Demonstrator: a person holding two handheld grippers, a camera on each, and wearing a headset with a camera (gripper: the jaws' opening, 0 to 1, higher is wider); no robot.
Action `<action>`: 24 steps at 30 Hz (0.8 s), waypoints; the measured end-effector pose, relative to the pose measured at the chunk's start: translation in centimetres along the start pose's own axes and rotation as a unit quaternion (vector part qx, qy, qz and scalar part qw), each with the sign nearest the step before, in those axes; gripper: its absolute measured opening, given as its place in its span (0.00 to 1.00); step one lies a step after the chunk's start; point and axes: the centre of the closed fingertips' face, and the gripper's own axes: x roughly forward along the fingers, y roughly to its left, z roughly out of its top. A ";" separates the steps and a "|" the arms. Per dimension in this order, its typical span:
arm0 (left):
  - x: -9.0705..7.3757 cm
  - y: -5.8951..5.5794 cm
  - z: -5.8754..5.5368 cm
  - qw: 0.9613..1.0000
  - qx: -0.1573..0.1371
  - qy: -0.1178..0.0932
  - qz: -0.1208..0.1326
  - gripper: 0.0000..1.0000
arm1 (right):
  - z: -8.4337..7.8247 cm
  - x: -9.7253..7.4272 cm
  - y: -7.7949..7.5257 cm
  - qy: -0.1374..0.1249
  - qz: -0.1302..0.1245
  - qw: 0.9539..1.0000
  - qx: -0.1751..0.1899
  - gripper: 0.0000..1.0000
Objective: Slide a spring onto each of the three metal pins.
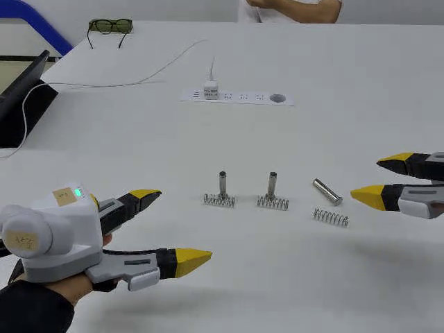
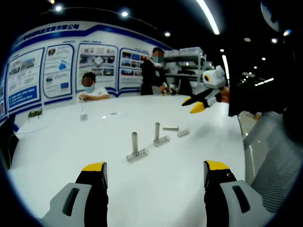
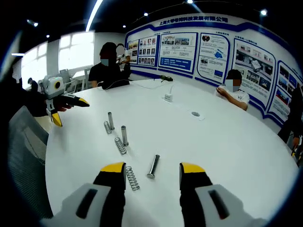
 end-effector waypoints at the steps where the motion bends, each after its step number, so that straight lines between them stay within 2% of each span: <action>1: 0.0 0.0 0.0 1.000 0.000 0.000 0.000 0.85 | 0.0 0.2 0.0 0.004 0.001 1.000 -0.001 0.45; 7: 0.1 -0.2 -0.2 1.000 0.000 0.001 -0.002 0.84 | 0.1 1.8 -0.7 0.024 -0.002 1.000 0.003 0.37; 18: 0.2 -0.7 -0.1 1.000 -0.002 0.002 -0.003 0.84 | -0.2 4.7 -0.9 0.058 -0.004 0.998 0.008 0.29; 24: 0.3 -0.9 -0.2 1.000 -0.003 0.003 -0.004 0.83 | -0.8 6.1 -0.9 0.087 -0.010 0.996 0.010 0.24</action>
